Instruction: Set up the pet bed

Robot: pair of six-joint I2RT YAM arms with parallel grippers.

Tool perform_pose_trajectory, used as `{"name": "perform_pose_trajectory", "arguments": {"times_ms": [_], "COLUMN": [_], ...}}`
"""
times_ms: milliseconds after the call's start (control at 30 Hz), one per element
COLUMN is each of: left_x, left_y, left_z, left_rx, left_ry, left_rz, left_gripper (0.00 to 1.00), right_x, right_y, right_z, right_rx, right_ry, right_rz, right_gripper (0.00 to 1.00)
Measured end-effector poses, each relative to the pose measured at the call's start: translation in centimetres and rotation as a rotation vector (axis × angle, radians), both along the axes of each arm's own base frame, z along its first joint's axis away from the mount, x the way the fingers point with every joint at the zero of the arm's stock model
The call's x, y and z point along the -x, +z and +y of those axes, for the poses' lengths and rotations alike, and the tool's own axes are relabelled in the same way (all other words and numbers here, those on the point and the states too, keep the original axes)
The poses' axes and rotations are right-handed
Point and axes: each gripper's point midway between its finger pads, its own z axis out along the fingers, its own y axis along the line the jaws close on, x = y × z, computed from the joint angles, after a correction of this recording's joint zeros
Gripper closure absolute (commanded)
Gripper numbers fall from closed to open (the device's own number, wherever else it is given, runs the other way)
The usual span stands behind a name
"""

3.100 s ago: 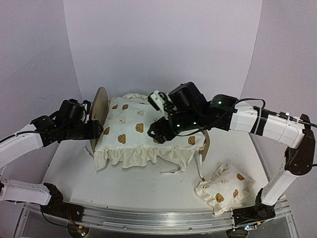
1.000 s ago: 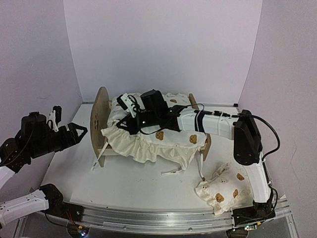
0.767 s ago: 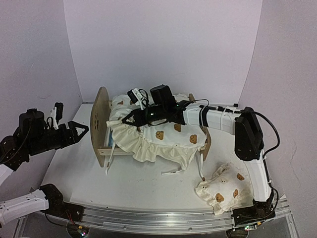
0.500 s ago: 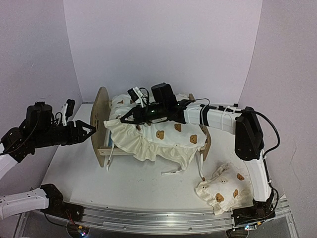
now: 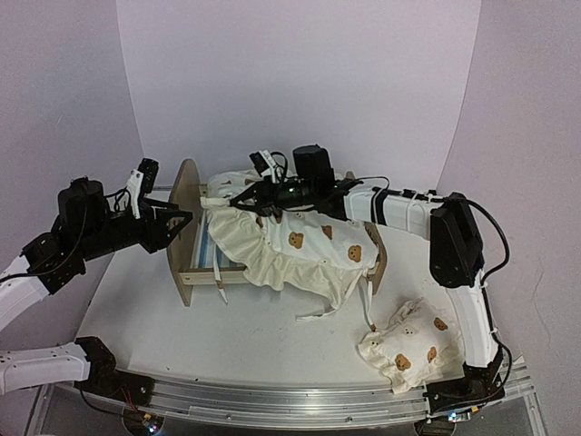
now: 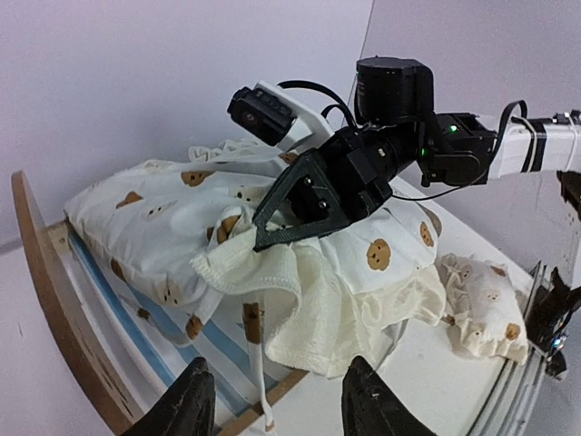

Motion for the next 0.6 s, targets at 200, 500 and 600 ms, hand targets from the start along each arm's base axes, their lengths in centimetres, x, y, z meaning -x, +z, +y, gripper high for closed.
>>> {"name": "perform_pose_trajectory", "arguments": {"times_ms": [200, 500, 600], "left_x": [-3.3, -3.4, -2.5], "left_y": [0.0, -2.0, -2.1], "left_z": [-2.7, -3.6, -3.4], "left_rx": [-0.199, -0.354, -0.375], "left_ry": [-0.065, -0.161, -0.197], "left_rz": [0.006, 0.111, 0.107], "left_gripper": [0.80, 0.78, 0.71], "right_x": [-0.3, -1.0, -1.5], "right_y": [-0.1, 0.6, 0.9], "right_z": [-0.2, -0.8, -1.2], "right_rx": [-0.009, -0.036, -0.049], "right_ry": [0.007, 0.009, 0.000], "right_rz": [0.030, 0.026, 0.036], "right_gripper": [1.00, 1.00, 1.00]}}
